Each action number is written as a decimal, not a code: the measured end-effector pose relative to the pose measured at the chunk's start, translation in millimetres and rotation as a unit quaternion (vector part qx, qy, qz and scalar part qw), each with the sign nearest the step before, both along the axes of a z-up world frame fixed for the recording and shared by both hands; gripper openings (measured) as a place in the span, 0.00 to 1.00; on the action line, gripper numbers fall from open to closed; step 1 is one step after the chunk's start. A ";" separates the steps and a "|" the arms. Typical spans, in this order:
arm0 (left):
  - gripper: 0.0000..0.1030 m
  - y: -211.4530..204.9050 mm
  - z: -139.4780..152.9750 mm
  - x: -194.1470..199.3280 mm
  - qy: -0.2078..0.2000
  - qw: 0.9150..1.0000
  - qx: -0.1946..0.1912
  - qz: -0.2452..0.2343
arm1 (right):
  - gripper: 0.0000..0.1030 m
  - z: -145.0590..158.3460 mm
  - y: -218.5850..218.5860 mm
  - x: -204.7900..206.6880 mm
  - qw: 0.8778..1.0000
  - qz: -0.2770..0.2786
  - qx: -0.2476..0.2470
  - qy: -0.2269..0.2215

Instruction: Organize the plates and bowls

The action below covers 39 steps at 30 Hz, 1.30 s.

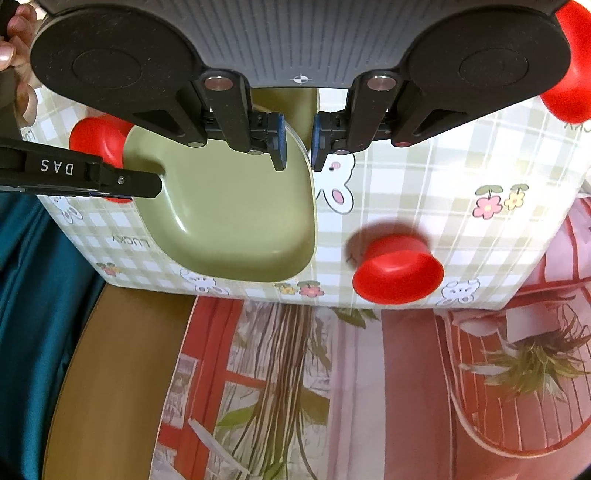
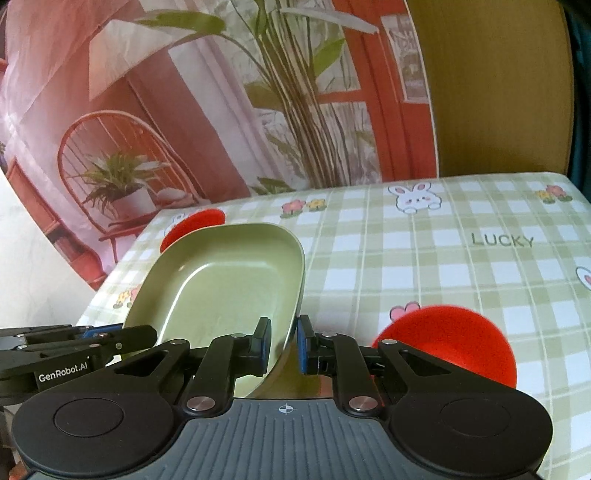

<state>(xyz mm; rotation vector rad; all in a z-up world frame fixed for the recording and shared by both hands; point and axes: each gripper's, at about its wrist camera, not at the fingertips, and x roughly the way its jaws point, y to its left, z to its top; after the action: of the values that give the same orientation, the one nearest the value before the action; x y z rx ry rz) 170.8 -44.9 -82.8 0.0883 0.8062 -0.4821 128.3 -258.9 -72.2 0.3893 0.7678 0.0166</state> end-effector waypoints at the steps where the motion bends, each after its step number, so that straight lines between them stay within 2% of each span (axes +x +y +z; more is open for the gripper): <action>1: 0.14 0.3 -1.4 -1.8 0.002 1.000 0.001 -0.001 | 0.14 -1.8 -0.1 -1.2 1.000 0.000 0.001 0.003; 9: 0.14 2.4 -10.8 -16.7 0.011 1.000 0.013 -0.002 | 0.14 -15.8 4.9 -10.8 1.000 0.007 0.006 0.022; 18: 0.14 7.8 -16.2 -22.2 0.024 1.000 0.007 0.001 | 0.15 -26.9 8.8 -20.7 0.999 0.011 0.011 0.037; 31: 0.14 11.0 -28.1 -27.1 0.045 0.999 0.005 0.005 | 0.15 -32.9 12.0 -25.5 0.999 0.018 0.002 0.044; 39: 0.15 9.7 -29.4 -26.8 0.040 0.999 0.007 0.006 | 0.16 -32.8 13.6 -25.3 0.999 0.021 -0.005 0.043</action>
<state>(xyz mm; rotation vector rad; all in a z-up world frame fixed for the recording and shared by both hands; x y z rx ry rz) 144.0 -35.2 -112.2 0.0783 0.8882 -0.4705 103.0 -245.3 -105.0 0.3660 0.8607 0.0344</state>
